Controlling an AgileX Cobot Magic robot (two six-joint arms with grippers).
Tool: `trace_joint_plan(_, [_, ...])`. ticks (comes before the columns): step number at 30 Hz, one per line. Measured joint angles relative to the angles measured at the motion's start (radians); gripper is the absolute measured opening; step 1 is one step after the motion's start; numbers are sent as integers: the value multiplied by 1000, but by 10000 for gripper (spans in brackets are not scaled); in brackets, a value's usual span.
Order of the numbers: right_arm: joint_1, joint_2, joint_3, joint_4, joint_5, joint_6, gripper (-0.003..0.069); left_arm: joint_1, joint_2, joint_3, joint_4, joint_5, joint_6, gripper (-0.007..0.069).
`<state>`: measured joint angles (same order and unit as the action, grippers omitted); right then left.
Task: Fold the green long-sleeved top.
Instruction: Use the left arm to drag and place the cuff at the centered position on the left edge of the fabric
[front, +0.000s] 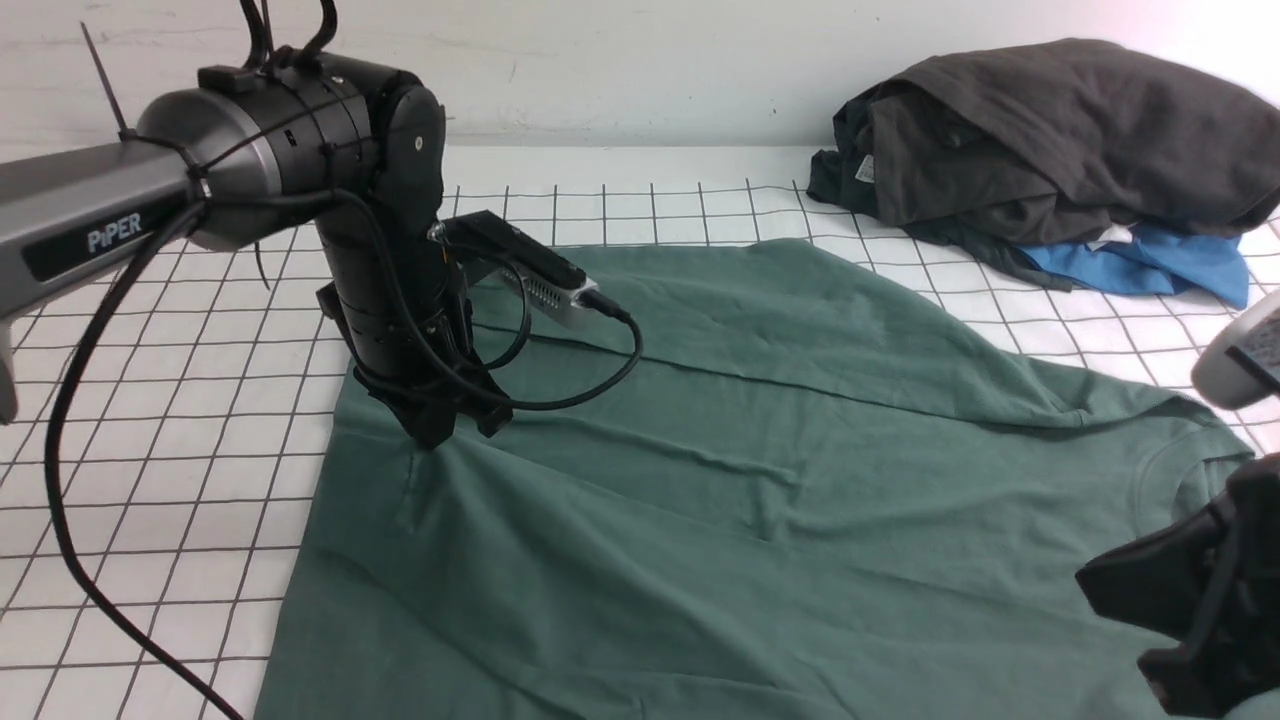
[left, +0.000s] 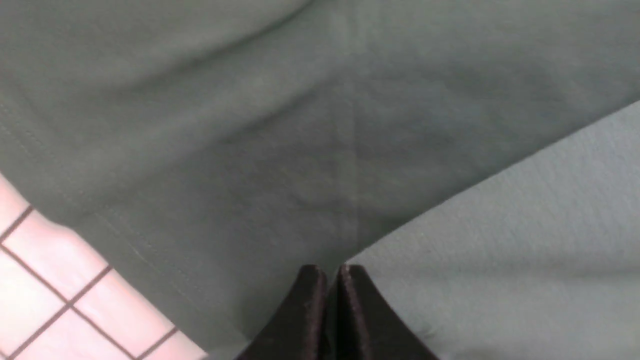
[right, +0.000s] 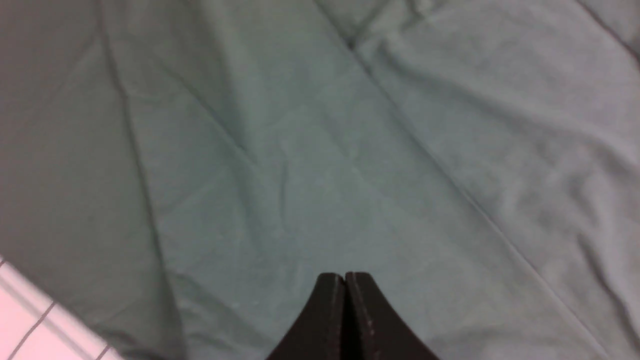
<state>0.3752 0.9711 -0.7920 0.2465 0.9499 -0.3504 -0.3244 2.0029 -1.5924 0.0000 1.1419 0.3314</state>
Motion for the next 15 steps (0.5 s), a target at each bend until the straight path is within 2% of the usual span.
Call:
trace_joint_plan(2, [0, 14, -2, -36, -5, 34, -15, 5, 14, -1, 0, -11, 0, 24])
trace_joint_plan(5, [0, 74, -48, -108, -2, 97, -15, 8, 32, -5, 0, -46, -8, 109])
trace_joint_plan(8, [0, 141, -119, -140, -1, 119, -15, 17, 34, -42, 6, -51, -63, 232])
trace_joint_plan(9, [0, 151, -131, -143, -1, 119, -15, 19, 34, -50, 6, -53, -67, 241])
trace_joint_plan(10, [0, 184, -168, -152, -1, 124, -15, 29, 34, -77, 0, -53, -94, 303])
trace_joint_plan(11, [0, 195, -181, -155, -1, 125, -15, 33, 34, -87, 0, -55, -100, 320])
trace_joint_plan(12, [0, 249, -237, -161, -1, 125, -15, 61, 35, -136, 0, -61, -117, 388])
trace_joint_plan(15, [0, 301, -298, -162, -1, 125, -15, 97, 44, -184, -28, -80, -125, 444])
